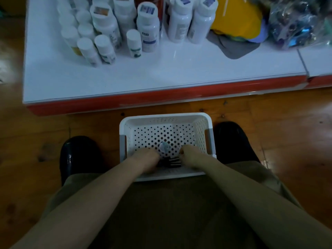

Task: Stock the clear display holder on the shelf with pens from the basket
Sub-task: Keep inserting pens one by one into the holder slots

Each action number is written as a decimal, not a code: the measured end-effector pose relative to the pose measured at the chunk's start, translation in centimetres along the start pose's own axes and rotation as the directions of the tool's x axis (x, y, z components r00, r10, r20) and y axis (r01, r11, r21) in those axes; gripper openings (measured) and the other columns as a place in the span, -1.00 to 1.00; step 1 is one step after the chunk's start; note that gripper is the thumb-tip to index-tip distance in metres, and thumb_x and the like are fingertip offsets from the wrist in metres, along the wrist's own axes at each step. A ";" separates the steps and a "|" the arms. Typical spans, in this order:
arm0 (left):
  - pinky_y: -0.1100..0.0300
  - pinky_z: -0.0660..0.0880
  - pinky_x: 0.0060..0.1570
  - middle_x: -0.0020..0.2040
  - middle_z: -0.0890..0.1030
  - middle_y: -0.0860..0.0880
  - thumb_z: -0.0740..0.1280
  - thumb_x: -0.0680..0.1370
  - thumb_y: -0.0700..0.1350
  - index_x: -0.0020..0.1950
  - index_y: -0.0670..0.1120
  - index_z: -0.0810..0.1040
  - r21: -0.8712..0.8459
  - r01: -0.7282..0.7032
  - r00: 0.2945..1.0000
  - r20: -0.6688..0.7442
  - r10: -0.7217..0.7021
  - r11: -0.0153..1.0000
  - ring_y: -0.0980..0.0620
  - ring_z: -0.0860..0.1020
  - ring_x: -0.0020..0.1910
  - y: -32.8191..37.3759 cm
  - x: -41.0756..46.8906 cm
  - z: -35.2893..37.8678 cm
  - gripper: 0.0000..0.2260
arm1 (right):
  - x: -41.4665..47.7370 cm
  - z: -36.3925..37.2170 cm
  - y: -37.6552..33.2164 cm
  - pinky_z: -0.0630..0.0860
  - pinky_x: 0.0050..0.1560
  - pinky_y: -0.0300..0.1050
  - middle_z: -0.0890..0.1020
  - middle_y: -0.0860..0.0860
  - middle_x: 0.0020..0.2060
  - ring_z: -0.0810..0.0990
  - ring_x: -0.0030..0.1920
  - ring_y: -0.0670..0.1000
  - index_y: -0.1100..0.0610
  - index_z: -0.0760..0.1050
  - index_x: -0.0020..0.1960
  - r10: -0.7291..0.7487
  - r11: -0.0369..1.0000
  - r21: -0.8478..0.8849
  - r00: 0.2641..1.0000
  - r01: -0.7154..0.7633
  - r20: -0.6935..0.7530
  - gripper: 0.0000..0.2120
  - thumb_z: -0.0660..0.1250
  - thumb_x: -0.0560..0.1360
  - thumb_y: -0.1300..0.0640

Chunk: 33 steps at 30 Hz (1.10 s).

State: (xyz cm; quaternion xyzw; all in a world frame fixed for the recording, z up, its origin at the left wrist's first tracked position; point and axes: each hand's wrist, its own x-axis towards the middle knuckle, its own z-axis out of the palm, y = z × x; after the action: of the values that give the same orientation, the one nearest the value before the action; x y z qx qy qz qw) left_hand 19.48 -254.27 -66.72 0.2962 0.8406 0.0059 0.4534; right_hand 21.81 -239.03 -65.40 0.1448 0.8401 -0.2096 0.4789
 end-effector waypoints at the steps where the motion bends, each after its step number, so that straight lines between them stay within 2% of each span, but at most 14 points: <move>1: 0.15 0.46 0.09 0.15 0.52 -0.10 0.22 0.58 -0.13 0.18 -0.13 0.50 0.041 -0.001 1.000 -0.021 0.002 0.999 -0.01 0.52 0.07 0.3 0.1 0.0 -0.80 | 0.0 -0.1 -0.1 0.38 -0.12 -0.18 0.52 0.16 0.12 0.44 -0.05 0.02 0.26 0.40 0.19 0.001 1.000 0.009 1.000 -0.001 -0.011 -0.79 0.12 0.59 0.26; 3: 0.12 0.46 0.12 0.18 0.48 -0.12 0.20 0.59 -0.14 0.21 -0.15 0.49 0.100 0.008 0.998 -0.057 -0.003 0.995 -0.05 0.49 0.11 0.4 0.5 0.1 -0.78 | 0.1 -0.2 -0.2 0.41 -0.16 -0.20 0.51 0.17 0.12 0.44 -0.05 0.01 0.27 0.38 0.19 0.016 0.999 0.051 0.999 -0.014 -0.034 -0.79 0.12 0.59 0.27; 6: 0.11 0.49 0.09 0.17 0.49 -0.14 0.20 0.59 -0.16 0.24 -0.16 0.47 0.109 0.028 0.997 -0.074 -0.020 0.994 -0.06 0.50 0.09 0.4 0.8 0.2 -0.75 | 0.5 -0.2 -0.1 0.45 -0.12 -0.13 0.51 0.14 0.04 0.47 -0.05 0.03 0.25 0.38 0.15 0.077 0.973 0.224 0.994 -0.059 -0.072 -0.82 0.14 0.57 0.27; 9: 0.20 0.51 -0.02 0.09 0.54 -0.08 0.23 0.56 -0.20 0.29 -0.09 0.42 -0.116 0.048 0.994 -0.087 -0.059 0.992 0.01 0.54 0.01 0.2 0.7 -0.2 -0.71 | 0.5 -0.7 0.1 0.41 -0.28 -0.21 0.50 0.08 -0.14 0.48 -0.20 -0.02 0.20 0.41 0.04 0.146 0.885 0.461 0.981 -0.071 -0.129 -0.90 0.19 0.57 0.19; 11: 0.28 0.45 -0.19 -0.09 0.51 0.00 0.23 0.57 -0.17 0.17 -0.10 0.46 -0.326 0.031 0.995 -0.078 -0.060 0.945 0.10 0.52 -0.15 0.1 0.2 -1.1 -0.82 | -0.3 -1.5 0.0 0.48 -0.26 -0.20 0.51 0.11 -0.19 0.51 -0.23 -0.01 0.20 0.44 0.01 0.173 0.791 0.610 0.972 -0.039 -0.162 -0.87 0.20 0.57 0.14; 13: 0.32 0.37 -0.33 -0.23 0.47 0.03 0.22 0.59 -0.14 -0.06 -0.05 0.44 -0.477 -0.008 0.996 -0.079 -0.034 0.879 0.11 0.47 -0.28 0.3 -0.9 -2.3 -0.95 | -1.6 -2.3 -0.3 0.56 -0.02 -0.06 0.57 0.20 -0.09 0.60 -0.05 0.10 0.25 0.45 0.08 0.198 0.682 0.731 0.967 -0.018 -0.161 -0.78 0.22 0.57 0.10; 14: 0.31 0.36 -0.36 -0.27 0.46 0.02 0.22 0.59 -0.13 -0.15 -0.03 0.40 -0.543 -0.029 0.996 -0.090 -0.024 0.839 0.11 0.46 -0.32 0.7 -1.7 -2.9 -0.89 | -2.4 -2.7 -0.4 0.57 0.02 -0.03 0.58 0.21 -0.06 0.60 0.00 0.12 0.27 0.44 0.12 0.196 0.619 0.785 0.971 -0.015 -0.136 -0.75 0.23 0.57 0.10; 16: 0.29 0.35 -0.36 -0.29 0.47 0.01 0.23 0.59 -0.12 -0.19 0.00 0.38 -0.685 -0.073 0.992 -0.124 -0.016 0.725 0.11 0.45 -0.35 1.7 -3.8 -4.0 -0.85 | -4.3 -3.3 -0.9 0.58 -0.10 -0.08 0.59 0.16 -0.09 0.62 -0.06 0.07 0.28 0.43 0.15 0.136 0.458 0.889 0.989 -0.016 -0.052 -0.72 0.27 0.55 0.09; 18: 0.28 0.37 -0.31 -0.27 0.49 0.02 0.25 0.58 -0.12 -0.16 0.00 0.40 -0.794 -0.134 0.984 -0.176 -0.013 0.593 0.12 0.46 -0.32 3.1 -6.1 -5.1 -0.88 | -6.3 -3.8 -1.5 0.58 -0.14 -0.12 0.62 0.13 -0.10 0.63 -0.11 0.05 0.25 0.46 0.10 0.034 0.299 0.954 0.998 0.031 -0.043 -0.78 0.27 0.55 0.12; 20: 0.29 0.40 -0.25 -0.24 0.52 0.02 0.26 0.57 -0.12 -0.14 0.00 0.44 -0.852 -0.194 0.971 -0.236 -0.025 0.486 0.15 0.50 -0.27 4.4 -8.3 -6.2 -0.91 | -8.7 -4.6 -1.9 0.60 -0.13 -0.12 0.62 0.11 -0.13 0.63 -0.14 0.06 0.20 0.50 0.00 -0.026 0.202 0.968 0.989 0.150 -0.148 -0.89 0.25 0.56 0.17; 22: 0.27 0.48 -0.16 -0.20 0.56 0.00 0.26 0.57 -0.12 -0.08 -0.05 0.49 -0.890 -0.250 0.956 -0.289 -0.048 0.381 0.15 0.56 -0.24 5.6 -10.6 -7.8 -0.95 | -11.3 -5.9 -2.2 0.61 -0.14 -0.12 0.62 0.12 -0.16 0.63 -0.15 0.07 0.21 0.51 -0.06 -0.046 0.158 0.947 0.960 0.281 -0.277 -0.89 0.24 0.56 0.19; 25: 0.07 0.60 -0.05 -0.15 0.61 -0.02 0.25 0.57 -0.13 0.03 -0.10 0.51 -0.925 -0.333 0.935 -0.349 -0.064 0.183 0.12 0.64 -0.16 7.6 -14.0 -10.8 -0.91 | -15.7 -8.8 -2.4 0.60 -0.18 -0.14 0.62 0.14 -0.23 0.65 -0.19 0.06 0.24 0.47 -0.17 -0.109 0.125 0.896 0.904 0.425 -0.414 -0.84 0.25 0.55 0.18; 29: 0.06 0.60 -0.06 0.02 0.63 -0.08 0.24 0.57 -0.14 0.19 -0.09 0.50 -0.864 -0.485 0.867 -0.495 -0.057 0.134 0.01 0.64 -0.02 10.9 -18.9 -16.2 -0.80 | -21.8 -14.1 -3.1 0.57 -0.30 -0.18 0.61 0.11 -0.36 0.62 -0.33 0.02 0.23 0.44 -0.26 -0.129 0.076 0.817 0.818 0.572 -0.560 -0.78 0.26 0.55 0.18; 33: 0.14 0.60 -0.22 -0.11 0.67 -0.08 0.27 0.55 -0.19 0.06 -0.11 0.50 -0.794 -0.587 0.797 -0.601 -0.055 0.158 0.01 0.66 -0.20 13.7 -23.9 -22.1 -0.90 | -28.1 -20.7 -3.4 0.53 -0.39 -0.28 0.61 0.00 -0.44 0.61 -0.38 -0.09 0.23 0.41 -0.17 -0.067 -0.009 0.745 0.743 0.667 -0.666 -0.85 0.24 0.55 0.19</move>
State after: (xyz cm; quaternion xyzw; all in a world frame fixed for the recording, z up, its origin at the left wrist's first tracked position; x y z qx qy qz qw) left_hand 19.19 -249.25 -31.76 0.0847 0.6601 0.6876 0.2903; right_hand 18.91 -232.99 -30.98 0.2264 0.5717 -0.7882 -0.0260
